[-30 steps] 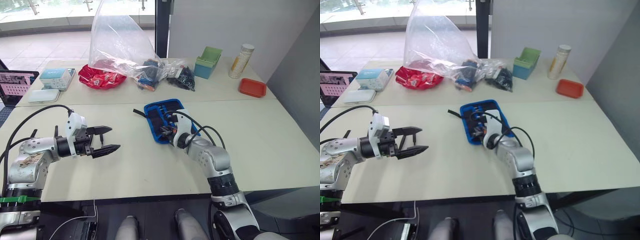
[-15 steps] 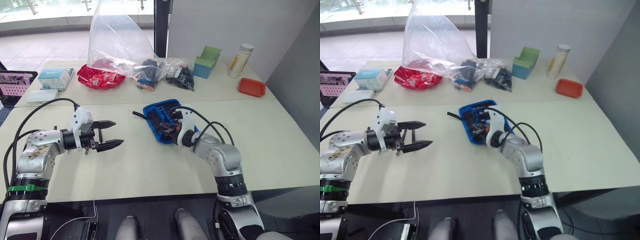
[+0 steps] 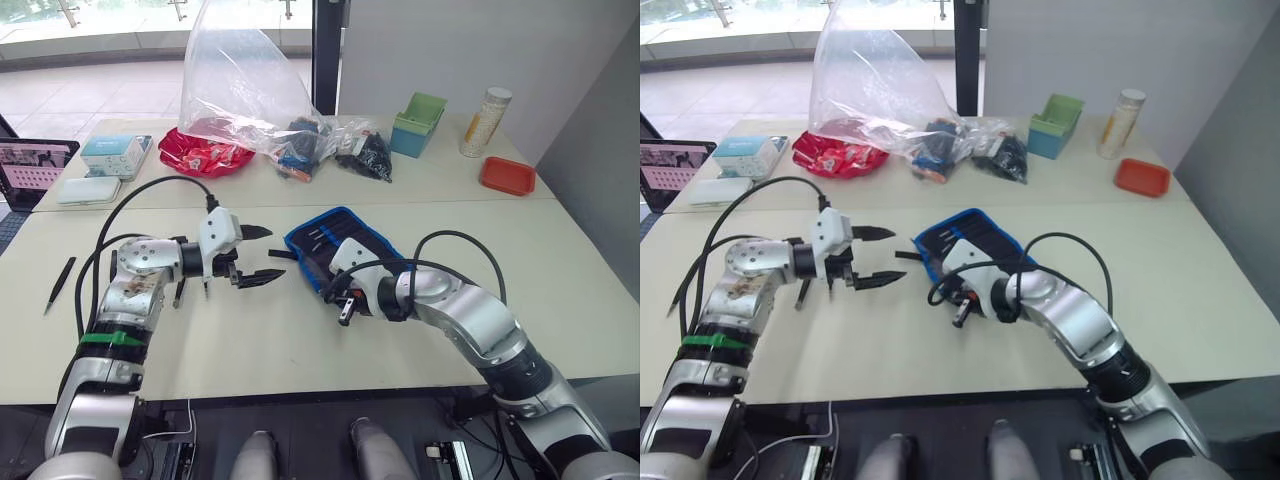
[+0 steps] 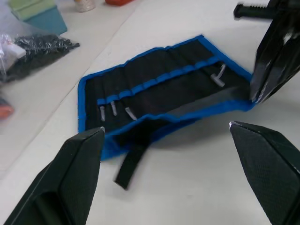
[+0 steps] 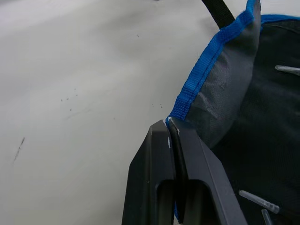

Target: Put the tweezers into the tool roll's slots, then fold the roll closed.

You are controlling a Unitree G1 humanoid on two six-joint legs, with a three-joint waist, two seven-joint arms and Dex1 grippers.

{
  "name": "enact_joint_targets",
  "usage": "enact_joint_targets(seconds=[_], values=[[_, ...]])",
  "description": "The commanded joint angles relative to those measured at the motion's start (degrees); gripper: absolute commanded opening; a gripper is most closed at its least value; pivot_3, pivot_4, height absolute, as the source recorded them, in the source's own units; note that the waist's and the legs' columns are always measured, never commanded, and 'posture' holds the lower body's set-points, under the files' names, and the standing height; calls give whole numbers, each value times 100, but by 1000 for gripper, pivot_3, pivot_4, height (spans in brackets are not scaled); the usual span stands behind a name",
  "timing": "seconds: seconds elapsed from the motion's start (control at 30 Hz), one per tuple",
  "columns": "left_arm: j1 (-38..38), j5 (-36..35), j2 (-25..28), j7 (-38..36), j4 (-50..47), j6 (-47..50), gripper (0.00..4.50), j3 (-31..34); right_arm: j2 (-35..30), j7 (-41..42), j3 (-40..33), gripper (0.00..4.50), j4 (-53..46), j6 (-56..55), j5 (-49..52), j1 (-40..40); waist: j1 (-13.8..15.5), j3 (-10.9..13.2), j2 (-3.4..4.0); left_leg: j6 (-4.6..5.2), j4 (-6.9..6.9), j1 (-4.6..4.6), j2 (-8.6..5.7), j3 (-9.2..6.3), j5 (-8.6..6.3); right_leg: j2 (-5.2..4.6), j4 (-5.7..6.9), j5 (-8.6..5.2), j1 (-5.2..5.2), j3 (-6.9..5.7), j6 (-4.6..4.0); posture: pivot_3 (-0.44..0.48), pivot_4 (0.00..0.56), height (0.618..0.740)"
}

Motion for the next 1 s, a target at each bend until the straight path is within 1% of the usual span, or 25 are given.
enact_joint_targets(seconds=[0.03,0.13,0.27,0.37,0.5,0.67,0.83,0.87,0.9,0.93,0.97,1.0], values=[[-460,541,-86,143,873,-1122,4500,-232,-112,161,-29,68,-278,-87,-46,69,7,0,0,0,1,-3,-1,0,0,-1,-1,0,0,0,0,0,150,733],[-839,714,-294,44,1368,-1528,4500,-404,-99,198,-95,68,-347,-25,-7,150,19,1,-1,0,4,-14,-3,-1,0,-2,-3,0,-2,0,2,0,150,733],[-1108,940,-405,-101,1855,-1971,4500,-596,-27,122,-131,68,-370,-22,-64,199,22,1,-2,0,9,-23,-5,-2,0,-3,-3,2,-6,0,4,0,150,733],[-1343,1130,-571,20,2290,-2197,4500,-680,15,21,-136,68,-395,-24,-139,254,19,1,-2,0,6,-20,-4,-4,0,-2,0,2,-7,-1,5,0,150,733],[-1585,1460,-642,172,2780,-2564,4500,-828,68,-35,-175,68,-423,0,-177,291,12,2,-3,0,9,-23,-5,-5,0,-2,-2,2,-7,-2,6,0,150,733],[-1860,1449,-929,379,3096,-2543,4500,-748,114,-117,-198,68,-455,35,-214,324,27,2,-3,0,10,-24,-7,-7,0,-3,0,2,-7,-3,7,0,150,733],[-1892,1539,-1001,341,3179,-2602,3044,-829,207,-214,-222,0,-481,102,-225,354,11,2,-3,0,11,-25,-7,-9,0,-3,0,3,-7,-3,8,0,150,733],[-1896,1568,-1013,347,3196,-2585,2602,-846,215,-231,-234,0,-467,107,-229,368,6,2,-3,0,9,-24,-6,-9,0,-2,0,3,-7,-3,8,0,150,733],[-1903,1586,-1031,318,3209,-2535,2330,-863,193,-239,-227,0,-443,93,-253,398,4,2,-3,0,9,-23,-6,-9,0,-2,1,3,-7,-3,8,0,150,733],[-1902,1596,-1048,277,3215,-2489,1966,-872,164,-245,-211,0,-427,73,-281,435,7,2,-3,0,8,-22,-6,-9,0,-2,2,3,-7,-3,8,0,150,733],[-1902,1607,-1060,221,3213,-2454,1737,-887,121,-251,-202,0,-413,60,-306,477,11,2,-3,0,8,-23,-6,-10,0,-2,2,3,-7,-4,8,0,150,733],[-1905,1655,-1053,202,3210,-2449,1300,-917,87,-254,-212,0,-407,50,-321,516,12,2,-3,0,9,-23,-7,-10,0,-2,2,3,-7,-3,8,0,150,733]])
